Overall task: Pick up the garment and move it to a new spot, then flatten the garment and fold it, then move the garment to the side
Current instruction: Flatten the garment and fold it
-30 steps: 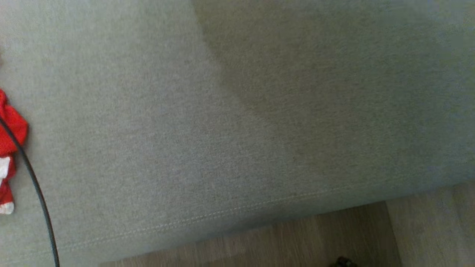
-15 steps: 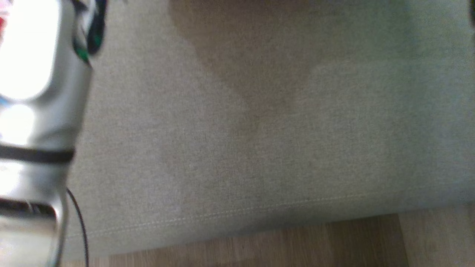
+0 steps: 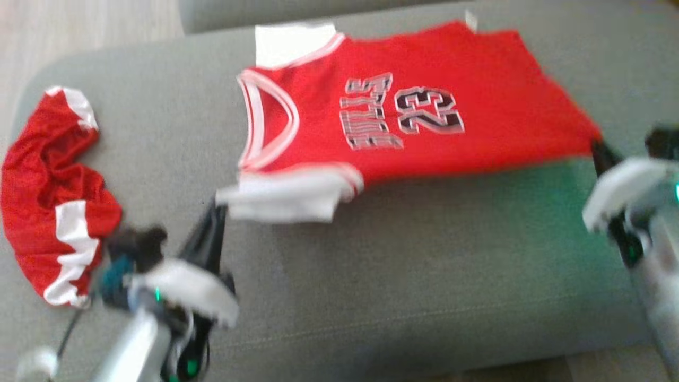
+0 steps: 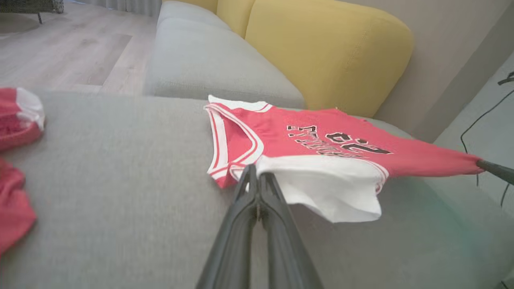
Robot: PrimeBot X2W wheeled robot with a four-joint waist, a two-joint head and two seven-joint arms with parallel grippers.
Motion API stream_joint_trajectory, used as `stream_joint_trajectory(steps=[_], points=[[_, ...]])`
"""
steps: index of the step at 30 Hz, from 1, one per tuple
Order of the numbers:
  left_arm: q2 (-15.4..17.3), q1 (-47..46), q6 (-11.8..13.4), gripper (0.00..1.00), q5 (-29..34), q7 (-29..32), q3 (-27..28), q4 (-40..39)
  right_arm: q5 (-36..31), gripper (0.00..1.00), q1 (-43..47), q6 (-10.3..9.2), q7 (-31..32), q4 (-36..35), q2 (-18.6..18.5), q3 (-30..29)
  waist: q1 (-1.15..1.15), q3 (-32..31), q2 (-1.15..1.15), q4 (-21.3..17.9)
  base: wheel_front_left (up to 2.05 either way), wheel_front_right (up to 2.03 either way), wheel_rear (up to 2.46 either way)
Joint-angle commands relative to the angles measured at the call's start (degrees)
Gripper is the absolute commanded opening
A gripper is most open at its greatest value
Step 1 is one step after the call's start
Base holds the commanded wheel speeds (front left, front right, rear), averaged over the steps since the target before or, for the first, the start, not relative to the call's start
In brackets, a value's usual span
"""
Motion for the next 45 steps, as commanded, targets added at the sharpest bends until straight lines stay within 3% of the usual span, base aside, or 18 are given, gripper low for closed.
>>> stream_joint_trajectory(steps=[1, 10, 18, 27, 36, 37, 38, 39, 40, 41, 45], points=[[2.2, 1.3, 1.1, 0.0, -0.8, 0.5, 2.3, -4.2, 1.2, 0.0, 2.7, -0.02, 0.7, -3.3, -1.5, 0.7, 0.0, -2.8, -0.01, -0.3, 0.0, 0.0, 0.0], [3.1, 17.3, 7.7, 0.0, -2.9, 5.5, 1.7, -19.9, 4.9, 0.0, 23.1, -0.02, 7.4, -21.5, -5.0, -6.5, 0.0, -2.8, -0.01, 0.2, 0.0, 0.0, 0.0], [2.1, 13.2, 9.1, 0.0, -2.1, 7.8, 1.0, -22.4, -0.6, 0.0, 26.1, -0.02, 16.0, -36.1, 0.3, -14.5, 0.0, -1.1, -0.01, -0.5, 0.0, 0.0, 0.0], [-3.4, -5.2, 5.1, 0.0, 0.4, 6.9, -2.5, -9.7, -8.6, 0.0, 15.4, -0.02, 19.5, -33.2, 4.4, -17.5, 0.0, 5.4, -0.01, 0.1, 0.0, 0.0, 0.0], [-5.4, -20.1, 2.5, 0.0, 5.2, 0.3, -3.4, 4.3, -13.7, 0.0, 3.3, -0.02, 15.2, -24.6, 3.6, -18.7, 0.0, 12.5, -0.01, 0.8, 0.0, 0.0, 0.0], [-5.9, -20.9, 1.8, 0.0, 4.7, -0.4, -3.3, 5.7, -14.1, 0.16, 2.4, -0.02, 14.5, -23.6, 3.6, -18.9, 0.0, 12.9, -0.01, 0.9, 0.0, 0.0, 0.0], [-6.3, -21.6, 1.1, 0.0, 4.3, -1.2, -3.2, 7.0, -14.3, 0.52, 1.7, -0.02, 13.8, -22.6, 3.6, -18.9, 0.0, 13.1, -0.01, 1.0, 0.0, 0.0, 0.0], [-6.6, -22.1, 0.5, 0.14, 3.9, -1.8, -3.1, 8.3, -14.4, 1.0, 1.1, -0.02, 12.9, -21.8, 3.8, -18.9, 0.0, 13.2, -0.01, 1.1, 0.0, 0.0, 0.0], [-6.8, -22.4, 0.0, 0.78, 3.6, -2.4, -3.0, 9.4, -14.3, 1.0, 0.7, -0.02, 11.9, -21.1, 4.1, -18.8, 0.0, 13.3, -0.01, 1.1, 0.0, 0.0, 0.0], [-7.1, -22.6, 0.0, 1.0, 3.5, -3.0, -2.8, 10.2, -14.0, 1.0, 0.5, -0.02, 11.0, -20.4, 4.3, -18.8, 0.0, 13.2, -0.01, 1.2, 0.0, 0.0, 0.0], [-7.7, -20.9, 0.8, 1.0, 4.1, -4.8, -2.7, 11.7, -13.0, 1.0, 1.3, -0.02, 6.4, -19.6, 4.6, -18.8, 0.0, 11.9, -0.01, 1.2, 0.0, 0.0, 0.0]])
